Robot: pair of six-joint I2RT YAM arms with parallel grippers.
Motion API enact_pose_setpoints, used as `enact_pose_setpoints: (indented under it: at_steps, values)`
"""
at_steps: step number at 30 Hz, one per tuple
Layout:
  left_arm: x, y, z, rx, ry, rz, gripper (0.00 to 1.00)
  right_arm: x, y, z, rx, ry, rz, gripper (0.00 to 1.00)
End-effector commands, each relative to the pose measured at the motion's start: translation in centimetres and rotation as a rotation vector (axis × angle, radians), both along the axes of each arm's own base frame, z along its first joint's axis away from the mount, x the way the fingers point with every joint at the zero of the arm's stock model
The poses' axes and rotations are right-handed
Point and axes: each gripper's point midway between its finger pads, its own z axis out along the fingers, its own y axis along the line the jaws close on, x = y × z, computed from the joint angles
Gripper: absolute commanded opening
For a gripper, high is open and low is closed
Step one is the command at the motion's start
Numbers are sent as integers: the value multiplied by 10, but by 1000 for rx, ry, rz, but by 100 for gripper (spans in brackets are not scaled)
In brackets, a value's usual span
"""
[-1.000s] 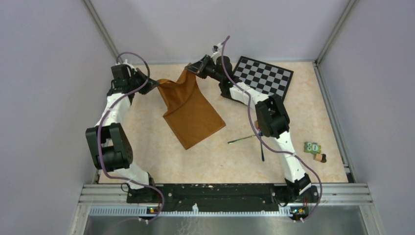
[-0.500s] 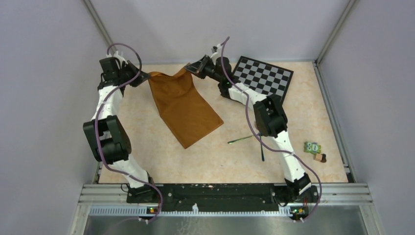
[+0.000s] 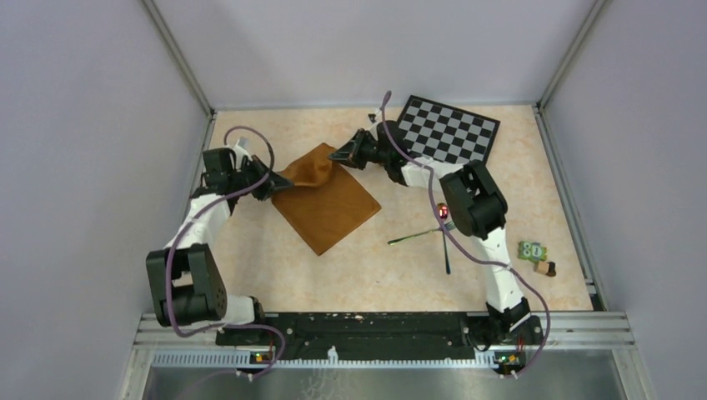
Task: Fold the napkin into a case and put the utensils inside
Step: Smooth out the rectangle-folded napkin at the center of the board.
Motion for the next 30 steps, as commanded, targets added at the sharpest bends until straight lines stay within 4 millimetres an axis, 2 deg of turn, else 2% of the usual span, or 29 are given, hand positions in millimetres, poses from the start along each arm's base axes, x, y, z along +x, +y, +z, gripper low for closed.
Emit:
enact_pose_setpoints:
  at_steps: [1,4,8,13,20,26,30]
  values:
    - [-51,-21,-18,-30,40,-34,0,-34,-19,59,50,-91,87,0]
    - [-81,-34,-40,-51,88,-51,0,-56,-32,37,20,-58,109,0]
    - [-110,-52,-59,-88,150,-95,0,-74,-46,24,7,-44,120,0]
    - [-129,-75,-67,-92,179,-152,0,-85,-60,13,-15,-27,122,0]
    - [-150,-79,-79,-74,220,-157,0,-100,-78,-3,-38,-7,112,0]
    - [-165,-95,-85,-97,264,-205,0,-108,-88,-8,-46,7,104,0]
    - [-171,-99,-88,-93,280,-208,0,-113,-94,-13,-67,16,98,0]
